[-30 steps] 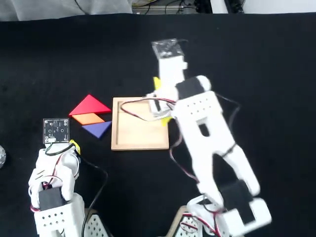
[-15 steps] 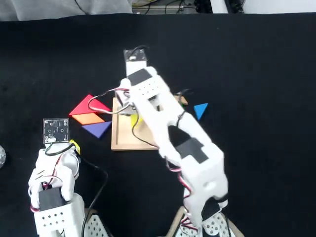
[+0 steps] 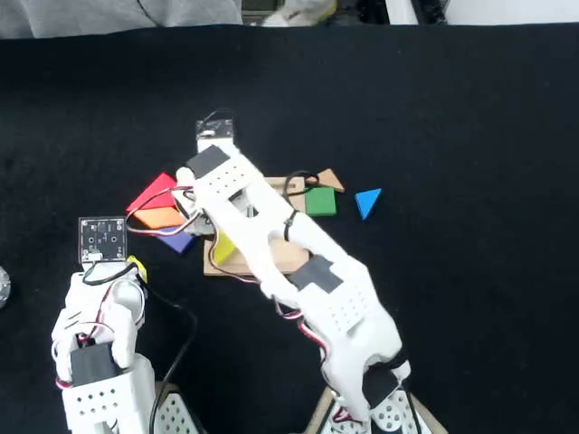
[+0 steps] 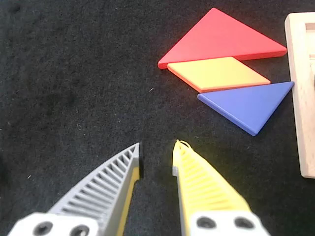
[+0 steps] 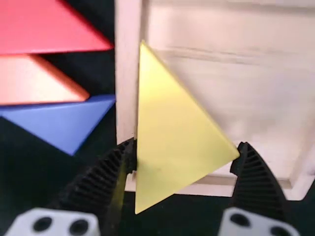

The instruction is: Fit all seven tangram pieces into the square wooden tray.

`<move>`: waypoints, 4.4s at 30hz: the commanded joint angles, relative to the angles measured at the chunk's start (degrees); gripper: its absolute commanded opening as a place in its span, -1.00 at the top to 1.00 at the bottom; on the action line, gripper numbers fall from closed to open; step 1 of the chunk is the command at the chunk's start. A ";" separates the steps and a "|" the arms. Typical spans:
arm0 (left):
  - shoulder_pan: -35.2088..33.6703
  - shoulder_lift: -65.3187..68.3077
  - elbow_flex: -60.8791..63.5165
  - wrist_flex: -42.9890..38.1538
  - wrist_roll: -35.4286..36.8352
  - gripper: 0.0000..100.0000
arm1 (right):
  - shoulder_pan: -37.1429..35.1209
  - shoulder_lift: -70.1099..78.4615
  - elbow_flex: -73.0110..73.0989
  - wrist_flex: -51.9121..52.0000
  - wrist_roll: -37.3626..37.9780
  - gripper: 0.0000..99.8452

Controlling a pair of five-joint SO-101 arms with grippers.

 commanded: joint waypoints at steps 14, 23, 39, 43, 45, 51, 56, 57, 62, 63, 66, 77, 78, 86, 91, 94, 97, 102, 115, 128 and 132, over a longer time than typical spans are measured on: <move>0.04 -0.09 1.19 -0.88 -0.35 0.75 | -0.53 -0.57 -3.03 -2.81 4.48 0.25; 0.04 -0.09 1.19 -0.88 -0.35 0.75 | -0.44 -1.27 -3.30 -2.11 8.53 0.02; 0.04 -0.09 1.19 -0.88 -0.35 0.75 | 10.11 -8.84 1.10 15.65 40.26 0.93; -0.04 -0.09 1.19 -0.88 -0.35 0.76 | 7.12 -6.37 4.18 11.87 40.09 0.98; -0.04 -0.09 1.19 -0.88 -0.35 0.76 | 6.07 -5.14 4.18 10.02 40.09 0.98; -0.04 -0.09 1.19 -0.88 -0.35 0.76 | 5.63 -1.01 0.66 7.82 39.56 0.98; -0.04 -0.09 1.19 -0.88 -0.35 0.76 | 5.98 5.32 -5.32 8.35 38.86 0.98; -0.04 -0.09 1.19 -0.88 -0.35 0.76 | 6.07 6.29 -6.81 8.44 38.86 0.98; -0.04 -0.09 1.19 -0.88 -0.35 0.76 | 5.63 8.22 -14.99 11.78 38.86 0.98; -0.04 -0.09 1.19 -0.88 -0.35 0.76 | 5.63 8.13 -16.66 12.31 38.86 0.98; -0.04 -0.09 1.19 -0.88 -0.35 0.76 | 5.80 8.48 -20.70 13.89 38.86 0.98; -0.22 -0.09 1.19 -0.88 -0.35 0.76 | 15.74 -4.26 -21.85 17.58 38.86 0.98; -0.40 -0.09 1.19 -1.14 -0.35 0.76 | 17.58 -7.96 -21.58 17.58 38.86 0.98; -0.48 -0.26 1.19 -1.76 -0.35 0.75 | 24.88 -34.59 -2.51 17.23 43.52 0.98; -0.40 -0.26 1.10 -5.71 -0.09 0.76 | 32.97 -44.97 16.13 11.16 45.27 0.98; 0.13 -0.26 1.10 -5.71 0.09 0.77 | 38.33 -48.57 30.55 -1.23 45.45 0.98; -0.04 -0.26 1.01 -5.80 -0.44 0.86 | 40.00 -52.18 44.00 -13.10 45.45 0.98; 0.31 -0.35 -6.99 -1.32 -10.99 0.76 | 39.82 -57.80 62.11 -28.66 45.01 0.98; 14.11 22.33 -33.45 5.01 -13.63 0.81 | 40.09 -60.26 78.11 -47.38 45.10 0.98; 13.93 86.24 -70.81 3.78 -12.57 0.82 | 40.18 -60.26 79.87 -50.64 45.36 0.98; 14.29 95.65 -71.52 -2.02 -0.79 0.82 | 40.18 -60.26 79.87 -50.64 45.36 0.98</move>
